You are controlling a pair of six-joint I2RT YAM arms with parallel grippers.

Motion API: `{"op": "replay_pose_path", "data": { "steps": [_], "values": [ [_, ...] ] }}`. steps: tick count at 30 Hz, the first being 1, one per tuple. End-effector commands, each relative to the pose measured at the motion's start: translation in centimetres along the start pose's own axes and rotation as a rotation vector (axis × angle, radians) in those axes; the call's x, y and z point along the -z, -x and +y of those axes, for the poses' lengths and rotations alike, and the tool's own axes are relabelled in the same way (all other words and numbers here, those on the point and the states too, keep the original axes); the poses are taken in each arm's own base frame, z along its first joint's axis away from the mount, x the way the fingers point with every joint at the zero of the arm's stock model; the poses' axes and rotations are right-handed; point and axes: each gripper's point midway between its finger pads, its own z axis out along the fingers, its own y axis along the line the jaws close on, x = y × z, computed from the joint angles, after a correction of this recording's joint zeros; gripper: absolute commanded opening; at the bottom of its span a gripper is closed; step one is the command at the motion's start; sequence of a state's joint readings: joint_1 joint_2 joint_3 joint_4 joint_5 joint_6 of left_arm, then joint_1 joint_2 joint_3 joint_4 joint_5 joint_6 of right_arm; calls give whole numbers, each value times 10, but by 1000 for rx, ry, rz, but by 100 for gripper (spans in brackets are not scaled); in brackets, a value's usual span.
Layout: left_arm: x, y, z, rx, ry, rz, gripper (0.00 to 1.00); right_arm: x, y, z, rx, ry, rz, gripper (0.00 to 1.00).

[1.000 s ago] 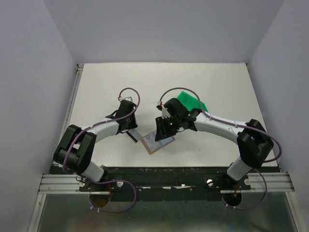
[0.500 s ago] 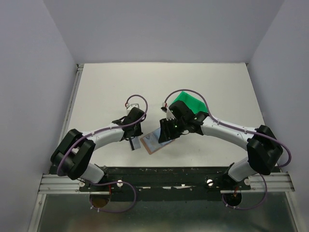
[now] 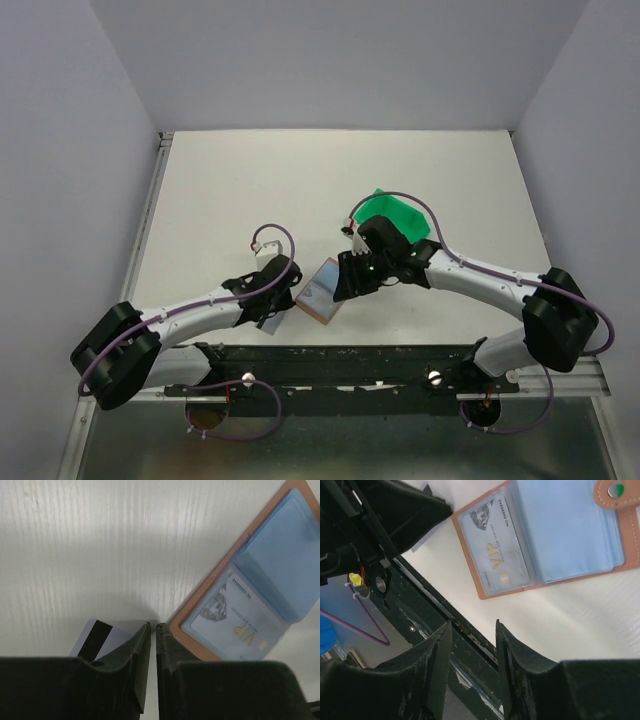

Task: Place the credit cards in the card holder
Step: Move the credit card to the corner of the board.

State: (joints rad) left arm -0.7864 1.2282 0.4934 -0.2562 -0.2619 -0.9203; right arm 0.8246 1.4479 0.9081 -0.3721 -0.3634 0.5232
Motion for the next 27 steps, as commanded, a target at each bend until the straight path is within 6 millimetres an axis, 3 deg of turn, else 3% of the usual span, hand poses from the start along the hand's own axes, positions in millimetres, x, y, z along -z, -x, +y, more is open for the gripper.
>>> {"op": "replay_pose_path", "data": {
  "steps": [1, 6, 12, 15, 18, 23, 27],
  "values": [
    [18, -61, 48, -5, 154, 164, 24, 5, 2, 6, -9, 34, -36, 49],
    [33, -62, 41, -2, 136, 138, 24, 6, -5, 2, -25, 36, -36, 49],
    [57, -10, 17, -16, 76, -30, 31, 7, -9, 2, -34, 45, -37, 49],
    [65, 12, 15, 11, 75, -100, 35, 8, -10, 3, -35, 51, -38, 49],
    [57, 17, 29, 76, 115, -89, 38, 8, -12, 3, -40, 51, -38, 49],
    [38, 6, 65, 146, 234, -34, 38, 9, -16, 2, -45, 58, -41, 49],
    [38, -1, 88, 180, 324, -33, 38, 9, -18, 2, -52, 67, -39, 49]
  ]
}}
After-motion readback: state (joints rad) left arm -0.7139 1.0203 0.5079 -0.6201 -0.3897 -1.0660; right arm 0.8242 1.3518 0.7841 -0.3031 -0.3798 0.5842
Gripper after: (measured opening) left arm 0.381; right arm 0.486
